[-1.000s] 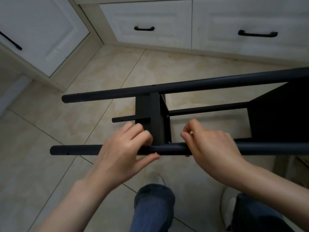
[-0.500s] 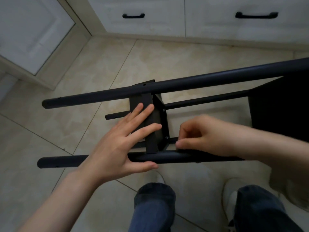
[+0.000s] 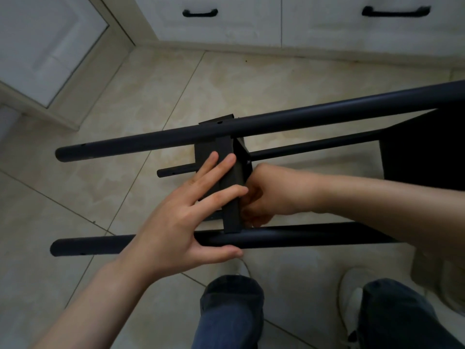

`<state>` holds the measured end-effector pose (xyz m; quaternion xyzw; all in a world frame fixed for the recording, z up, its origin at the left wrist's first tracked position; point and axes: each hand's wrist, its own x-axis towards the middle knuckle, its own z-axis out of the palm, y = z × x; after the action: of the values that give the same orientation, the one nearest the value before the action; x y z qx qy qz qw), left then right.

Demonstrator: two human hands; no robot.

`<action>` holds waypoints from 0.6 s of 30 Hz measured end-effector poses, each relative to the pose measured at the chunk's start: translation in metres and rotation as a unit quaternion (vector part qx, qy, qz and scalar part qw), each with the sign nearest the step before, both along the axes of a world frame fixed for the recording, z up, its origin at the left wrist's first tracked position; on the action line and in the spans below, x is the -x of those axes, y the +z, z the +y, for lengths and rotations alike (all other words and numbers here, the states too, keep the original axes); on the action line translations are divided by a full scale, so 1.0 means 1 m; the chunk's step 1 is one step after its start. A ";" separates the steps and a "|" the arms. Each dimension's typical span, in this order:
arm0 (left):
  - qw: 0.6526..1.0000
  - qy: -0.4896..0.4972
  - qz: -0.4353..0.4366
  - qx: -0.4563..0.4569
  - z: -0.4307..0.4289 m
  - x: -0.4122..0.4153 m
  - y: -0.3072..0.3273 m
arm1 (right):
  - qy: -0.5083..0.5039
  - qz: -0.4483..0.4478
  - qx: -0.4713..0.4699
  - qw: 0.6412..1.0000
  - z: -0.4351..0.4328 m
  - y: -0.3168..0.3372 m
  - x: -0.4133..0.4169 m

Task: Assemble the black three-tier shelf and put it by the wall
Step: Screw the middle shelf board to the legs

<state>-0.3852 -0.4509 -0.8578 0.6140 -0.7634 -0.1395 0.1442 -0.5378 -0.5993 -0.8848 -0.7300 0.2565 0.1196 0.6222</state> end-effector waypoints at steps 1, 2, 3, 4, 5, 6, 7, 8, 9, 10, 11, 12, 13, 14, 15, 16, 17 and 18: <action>1.000 -0.001 0.002 0.000 0.000 0.000 0.000 | 0.001 0.000 -0.011 1.000 0.000 -0.001 -0.001; 1.000 -0.002 0.003 0.001 -0.001 -0.001 -0.001 | 0.004 0.000 -0.018 1.000 0.000 -0.001 -0.001; 1.000 -0.003 0.006 0.002 -0.001 -0.001 -0.001 | 0.007 0.001 -0.026 1.000 -0.001 -0.001 0.000; 1.000 -0.003 0.007 0.003 -0.001 -0.001 -0.002 | 0.008 0.001 -0.038 0.999 -0.002 -0.001 0.001; 1.000 -0.003 0.008 0.003 -0.001 -0.002 -0.002 | 0.008 0.001 -0.051 0.999 -0.003 -0.001 0.002; 1.000 -0.004 0.008 0.003 -0.001 -0.002 -0.003 | 0.008 0.000 -0.063 0.998 -0.004 -0.001 0.003; 1.000 -0.004 0.008 0.004 -0.001 -0.002 -0.003 | 0.007 -0.001 -0.072 0.997 -0.004 -0.001 0.004; 1.000 -0.005 0.009 0.004 -0.001 -0.002 -0.004 | 0.005 -0.003 -0.079 0.997 -0.004 -0.001 0.005; 1.000 -0.005 0.011 0.003 -0.001 -0.002 -0.004 | 0.001 -0.005 -0.082 0.997 -0.004 -0.001 0.005; 1.000 -0.005 0.011 0.003 -0.001 -0.002 -0.004 | -0.003 -0.007 -0.084 0.996 -0.004 -0.001 0.005; 1.000 -0.006 0.011 0.002 -0.001 -0.002 -0.004 | -0.008 -0.009 -0.086 0.996 -0.004 -0.002 0.005; 1.000 -0.006 0.012 0.002 -0.001 -0.002 -0.004 | -0.010 -0.011 -0.088 0.996 -0.004 -0.002 0.005; 1.000 -0.007 0.012 0.002 -0.001 -0.003 -0.004 | -0.009 -0.013 -0.090 0.996 -0.004 -0.002 0.006; 1.000 -0.007 0.013 0.002 -0.001 -0.003 -0.004 | -0.007 -0.014 -0.092 0.996 -0.005 -0.001 0.006; 1.000 -0.007 0.015 0.002 -0.001 -0.003 -0.004 | -0.004 -0.014 -0.096 0.995 -0.005 -0.001 0.007; 1.000 -0.006 0.016 0.003 -0.002 -0.002 -0.004 | -0.003 -0.014 -0.100 0.995 -0.006 -0.001 0.008; 1.000 -0.006 0.016 0.003 -0.002 -0.002 -0.003 | -0.001 -0.013 -0.105 0.994 -0.007 -0.001 0.008; 1.000 -0.005 0.017 0.002 -0.002 -0.002 -0.003 | 0.002 -0.009 -0.112 0.994 -0.008 -0.001 0.008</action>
<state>-0.3831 -0.4532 -0.8612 0.6071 -0.7645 -0.1486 0.1574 -0.5461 -0.6070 -0.8855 -0.6572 0.2342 0.1420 0.7022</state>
